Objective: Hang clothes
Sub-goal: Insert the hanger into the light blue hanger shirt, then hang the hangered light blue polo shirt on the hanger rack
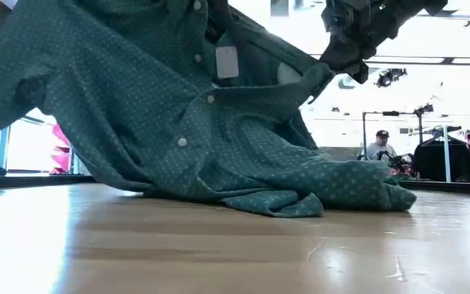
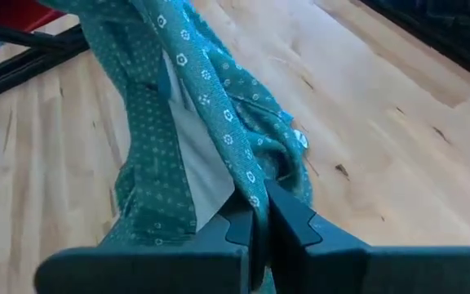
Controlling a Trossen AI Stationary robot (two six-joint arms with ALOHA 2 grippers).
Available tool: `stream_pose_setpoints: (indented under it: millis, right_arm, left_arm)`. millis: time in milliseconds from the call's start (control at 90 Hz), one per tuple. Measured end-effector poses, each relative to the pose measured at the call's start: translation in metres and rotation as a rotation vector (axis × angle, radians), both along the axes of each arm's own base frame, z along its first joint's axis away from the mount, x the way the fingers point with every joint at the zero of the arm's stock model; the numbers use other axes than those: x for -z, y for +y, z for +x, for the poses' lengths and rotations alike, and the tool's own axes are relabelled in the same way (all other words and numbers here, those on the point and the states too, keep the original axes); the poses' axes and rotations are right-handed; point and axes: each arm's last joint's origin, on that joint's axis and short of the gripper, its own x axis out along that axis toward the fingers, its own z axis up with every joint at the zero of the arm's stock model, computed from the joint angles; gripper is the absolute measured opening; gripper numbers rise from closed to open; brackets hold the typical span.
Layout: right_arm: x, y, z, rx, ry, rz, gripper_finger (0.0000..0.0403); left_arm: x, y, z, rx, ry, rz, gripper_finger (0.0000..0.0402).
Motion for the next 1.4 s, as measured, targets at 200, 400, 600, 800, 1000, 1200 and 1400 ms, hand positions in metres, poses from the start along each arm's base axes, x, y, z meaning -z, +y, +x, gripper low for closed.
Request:
stream_pose_setpoints:
  millis: [200,400,600,800,1000,1200,1400]
  right_arm:
    - [-0.044,0.006,0.004,-0.007,-0.050,-0.004,0.0000]
    - [-0.110,0.007,0.015,0.072,-0.151,0.000,0.0000]
    - [-0.164,0.005,0.040,0.151,-0.239,0.012,0.0000]
    - [-0.175,0.007,0.071,0.079,-0.140,-0.032,0.0000]
    - [-0.189,0.010,0.078,-0.066,-0.078,-0.082,0.0058]
    - [-0.228,0.012,0.055,-0.203,-0.131,-0.200,0.0191]
    - [-0.247,0.004,0.023,-0.099,0.005,-0.411,0.0279]
  left_arm:
    - [0.002,0.007,0.002,-0.064,0.009,0.004,0.0019]
    - [-0.004,0.021,0.018,-0.153,-0.156,-0.021,0.0019]
    - [-0.015,0.035,0.037,-0.089,-0.338,-0.052,0.0019]
    - [-0.025,0.047,0.042,-0.033,-0.446,-0.047,0.0019]
    - [-0.032,0.054,0.032,-0.050,-0.482,-0.039,0.0019]
    - [-0.041,0.059,0.019,-0.073,-0.521,-0.028,0.0019]
    - [-0.047,0.062,0.009,-0.034,-0.548,-0.056,0.0019]
